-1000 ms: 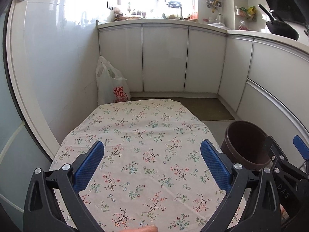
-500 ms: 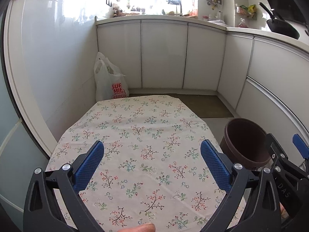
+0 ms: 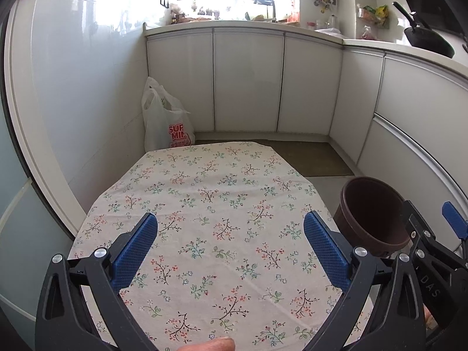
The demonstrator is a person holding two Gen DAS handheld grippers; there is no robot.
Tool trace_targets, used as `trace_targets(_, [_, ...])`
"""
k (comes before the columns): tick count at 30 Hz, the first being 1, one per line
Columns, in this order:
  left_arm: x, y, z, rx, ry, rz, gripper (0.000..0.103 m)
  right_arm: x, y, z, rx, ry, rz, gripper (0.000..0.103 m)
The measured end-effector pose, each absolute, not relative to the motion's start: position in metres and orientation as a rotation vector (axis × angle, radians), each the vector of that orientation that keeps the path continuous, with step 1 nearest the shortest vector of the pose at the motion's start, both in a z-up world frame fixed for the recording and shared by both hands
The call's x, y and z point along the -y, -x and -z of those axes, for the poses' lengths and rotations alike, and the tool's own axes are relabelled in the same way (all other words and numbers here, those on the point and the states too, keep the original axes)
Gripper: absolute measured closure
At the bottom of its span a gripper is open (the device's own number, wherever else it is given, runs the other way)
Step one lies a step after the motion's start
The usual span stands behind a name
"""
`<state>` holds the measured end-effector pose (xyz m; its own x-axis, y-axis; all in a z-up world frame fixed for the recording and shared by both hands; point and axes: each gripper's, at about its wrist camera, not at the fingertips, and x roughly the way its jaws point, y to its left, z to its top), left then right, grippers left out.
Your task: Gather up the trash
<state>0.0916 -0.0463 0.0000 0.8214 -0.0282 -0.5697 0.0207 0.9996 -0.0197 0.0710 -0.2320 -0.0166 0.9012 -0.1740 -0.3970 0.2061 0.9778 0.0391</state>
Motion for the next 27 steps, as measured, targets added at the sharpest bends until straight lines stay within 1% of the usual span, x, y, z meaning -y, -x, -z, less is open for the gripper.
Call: trace_targets(27, [0.0499, -0.0915, 0.0012, -0.606, -0.015, 0.032, 0.006, 0.2309, -0.0737, 0.0192, -0.416, -0.081, 0.196, 0.007])
